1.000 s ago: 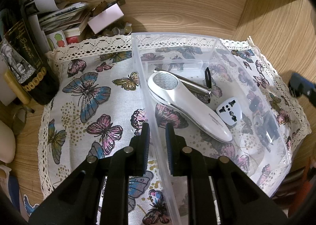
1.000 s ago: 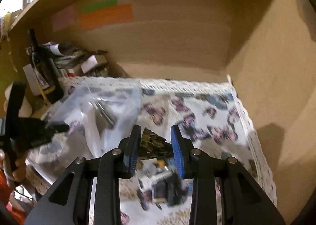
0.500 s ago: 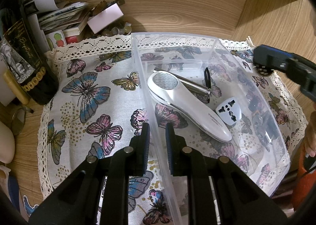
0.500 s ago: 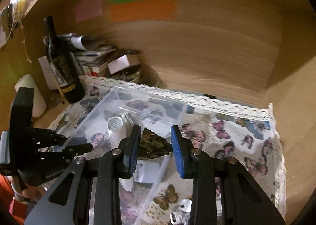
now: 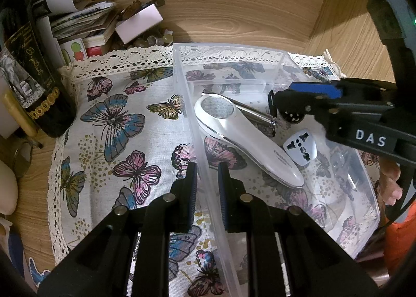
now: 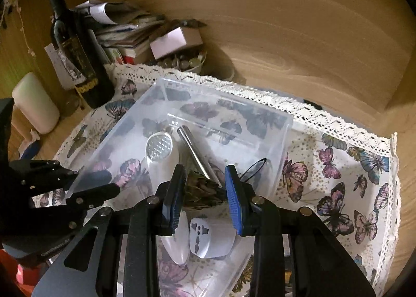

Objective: Organize rigid objects
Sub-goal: 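Carry the black round object into the clear box, open right gripper, then grasp the black stick with round head beside the keys, right gripper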

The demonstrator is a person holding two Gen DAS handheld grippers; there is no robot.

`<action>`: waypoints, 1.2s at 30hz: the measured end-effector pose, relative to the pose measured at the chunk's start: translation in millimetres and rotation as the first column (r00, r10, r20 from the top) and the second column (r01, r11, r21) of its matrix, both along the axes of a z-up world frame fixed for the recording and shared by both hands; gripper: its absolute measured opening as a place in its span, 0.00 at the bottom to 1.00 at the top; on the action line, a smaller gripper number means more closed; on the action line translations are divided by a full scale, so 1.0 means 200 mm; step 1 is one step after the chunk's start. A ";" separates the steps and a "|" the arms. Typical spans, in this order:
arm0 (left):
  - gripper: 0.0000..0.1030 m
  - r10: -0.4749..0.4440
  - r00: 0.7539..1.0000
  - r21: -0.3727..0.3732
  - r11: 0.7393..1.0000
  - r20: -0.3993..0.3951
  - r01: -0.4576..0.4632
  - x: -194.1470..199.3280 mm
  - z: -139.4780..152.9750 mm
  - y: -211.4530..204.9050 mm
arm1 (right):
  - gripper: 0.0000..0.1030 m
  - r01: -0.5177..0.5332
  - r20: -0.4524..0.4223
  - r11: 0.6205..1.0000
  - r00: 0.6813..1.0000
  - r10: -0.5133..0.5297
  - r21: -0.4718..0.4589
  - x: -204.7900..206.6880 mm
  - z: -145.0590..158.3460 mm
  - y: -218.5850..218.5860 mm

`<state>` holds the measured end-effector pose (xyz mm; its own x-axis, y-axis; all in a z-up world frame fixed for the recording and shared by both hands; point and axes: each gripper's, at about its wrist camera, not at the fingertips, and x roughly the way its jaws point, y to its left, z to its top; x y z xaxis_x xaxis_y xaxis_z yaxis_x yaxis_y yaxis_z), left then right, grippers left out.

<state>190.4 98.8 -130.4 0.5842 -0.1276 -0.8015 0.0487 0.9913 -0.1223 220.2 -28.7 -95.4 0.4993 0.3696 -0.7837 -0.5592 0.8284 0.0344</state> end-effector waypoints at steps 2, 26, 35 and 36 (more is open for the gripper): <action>0.15 0.001 1.000 0.000 1.000 0.001 -0.001 0.00 0.00 0.00 | 0.28 -0.006 -0.011 1.000 1.000 0.006 -0.005 0.01 -0.01 0.01; 0.15 0.004 1.000 -0.005 1.000 -0.001 -0.004 -0.01 0.00 -0.01 | 0.58 0.225 0.261 0.967 0.932 -0.250 0.122 -0.32 0.22 -0.40; 0.15 0.002 1.000 -0.004 1.000 0.013 -0.002 -0.04 0.02 -0.01 | 0.58 0.345 0.204 0.935 0.912 -0.355 0.082 -0.43 0.08 -0.61; 0.15 0.002 1.000 -0.005 1.000 0.013 -0.002 -0.04 0.02 -0.01 | 0.58 0.353 0.180 0.932 0.914 -0.363 0.082 -0.44 0.04 -0.63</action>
<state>182.2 96.6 -127.1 0.5948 -0.1306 -0.7932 0.0484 0.9907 -0.1268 131.3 -154.8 -86.9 0.7420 0.1723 -0.6478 -0.2252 0.9743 0.0011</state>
